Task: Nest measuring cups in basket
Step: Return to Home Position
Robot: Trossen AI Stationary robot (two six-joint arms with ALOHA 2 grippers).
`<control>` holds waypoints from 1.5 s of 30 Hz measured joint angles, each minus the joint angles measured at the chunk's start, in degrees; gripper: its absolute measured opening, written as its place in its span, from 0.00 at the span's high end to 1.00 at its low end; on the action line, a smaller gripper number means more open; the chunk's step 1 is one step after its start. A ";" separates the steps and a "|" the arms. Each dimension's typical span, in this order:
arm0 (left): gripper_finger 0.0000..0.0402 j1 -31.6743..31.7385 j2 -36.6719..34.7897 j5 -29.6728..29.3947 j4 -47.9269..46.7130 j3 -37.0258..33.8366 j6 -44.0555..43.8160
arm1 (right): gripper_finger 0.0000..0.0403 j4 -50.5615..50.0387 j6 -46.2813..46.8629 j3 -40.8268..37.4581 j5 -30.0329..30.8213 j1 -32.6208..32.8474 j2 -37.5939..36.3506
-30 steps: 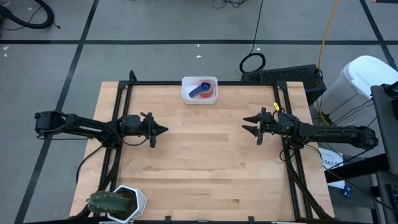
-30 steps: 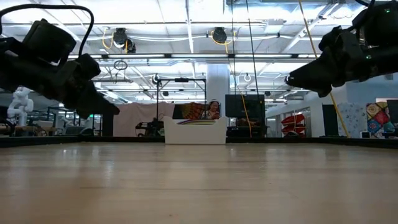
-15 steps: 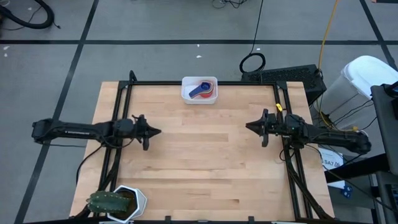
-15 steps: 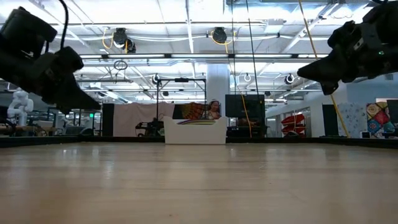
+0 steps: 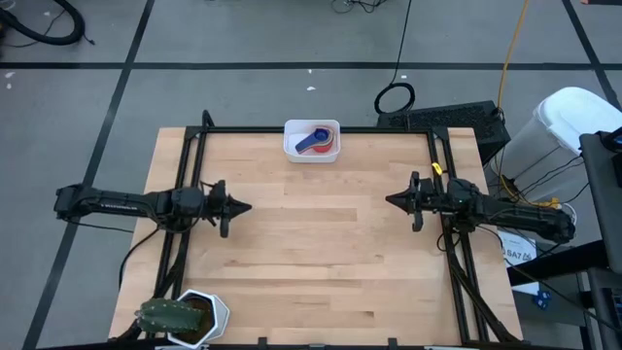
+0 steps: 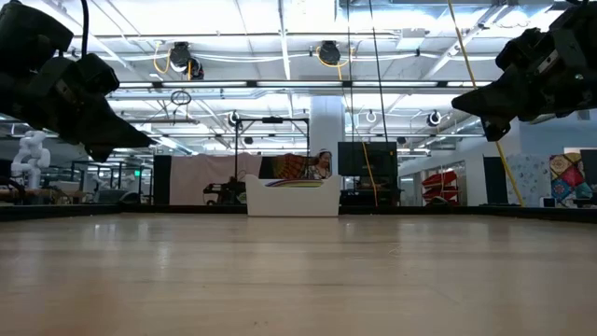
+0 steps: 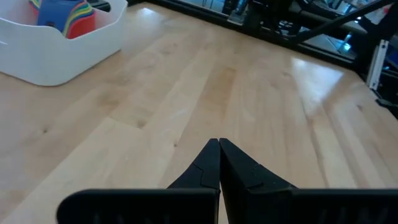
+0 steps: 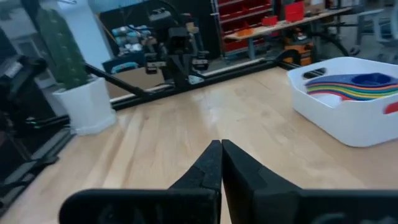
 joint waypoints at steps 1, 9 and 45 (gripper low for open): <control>1.00 -0.33 -0.01 -0.01 -0.02 0.00 -0.19 | 1.00 -0.66 0.02 0.65 -0.19 0.00 -0.31; 1.00 -2.06 -0.49 -2.90 -14.89 5.63 -0.05 | 1.00 -9.89 -1.58 5.05 -1.38 0.00 -3.13; 0.99 -5.95 -20.42 -1.84 -7.47 4.45 5.93 | 1.00 -12.29 -0.83 5.44 -1.31 0.00 -6.31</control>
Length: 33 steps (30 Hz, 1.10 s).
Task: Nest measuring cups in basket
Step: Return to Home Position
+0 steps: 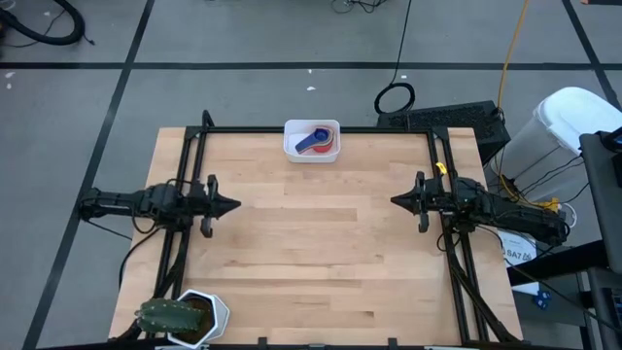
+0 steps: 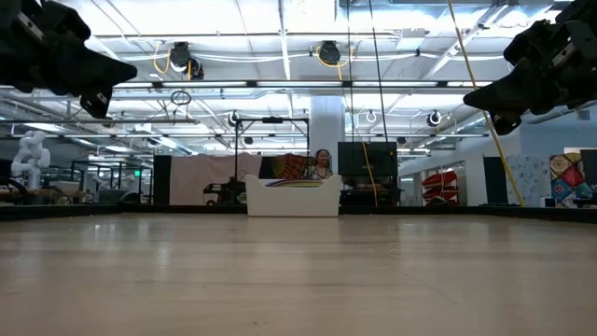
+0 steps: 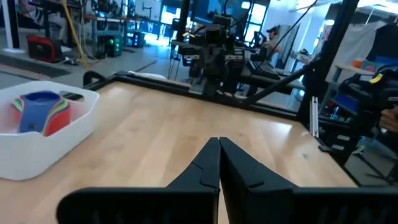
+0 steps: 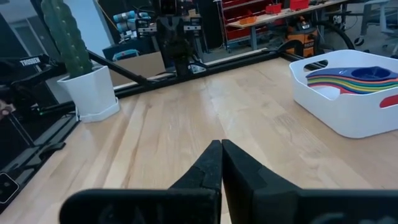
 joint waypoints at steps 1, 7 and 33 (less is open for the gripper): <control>0.99 0.00 0.00 0.13 0.48 -0.39 -0.60 | 1.00 -0.03 0.11 0.00 -0.01 0.00 0.00; 0.99 -0.06 0.91 2.56 8.35 -4.51 -2.14 | 1.00 -0.37 0.19 0.00 -0.20 0.04 -0.02; 0.98 -0.04 0.98 3.87 7.07 -4.49 -3.99 | 1.00 13.42 1.84 -6.27 -1.34 0.50 0.63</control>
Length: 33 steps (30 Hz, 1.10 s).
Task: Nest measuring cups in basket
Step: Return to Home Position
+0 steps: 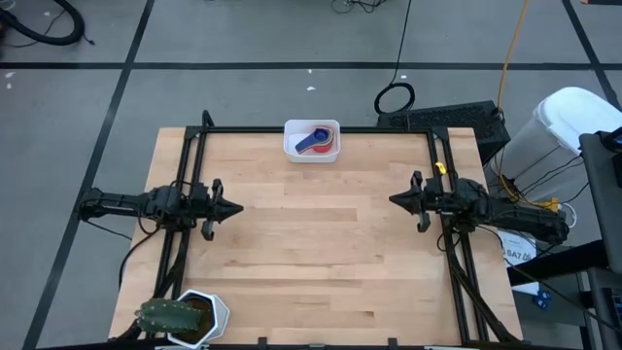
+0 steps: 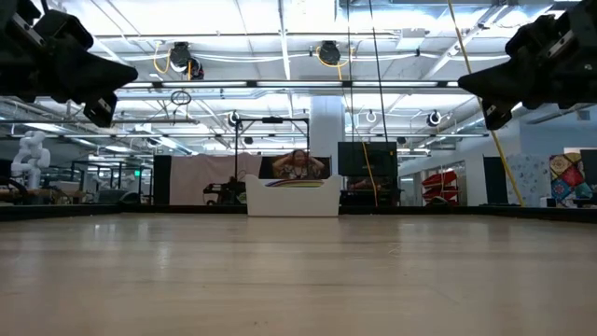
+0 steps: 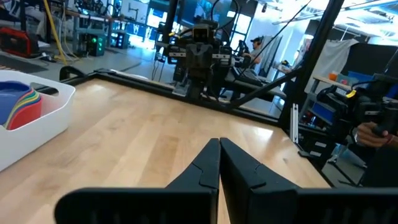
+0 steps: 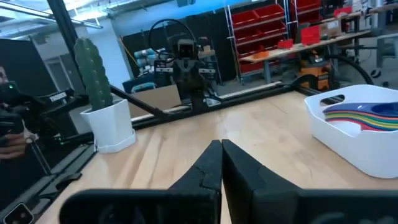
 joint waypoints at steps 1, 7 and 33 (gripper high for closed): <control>0.98 0.00 -0.04 0.00 0.00 0.00 -0.02 | 1.00 0.00 0.14 0.00 -0.06 0.01 0.02; 0.98 0.00 0.00 -0.02 0.00 0.00 0.90 | 1.00 -0.04 1.32 -0.04 -0.09 2.35 0.07; 0.97 0.00 0.00 -1.06 1.60 -0.11 6.03 | 1.00 -0.63 2.27 -0.09 7.35 8.20 0.04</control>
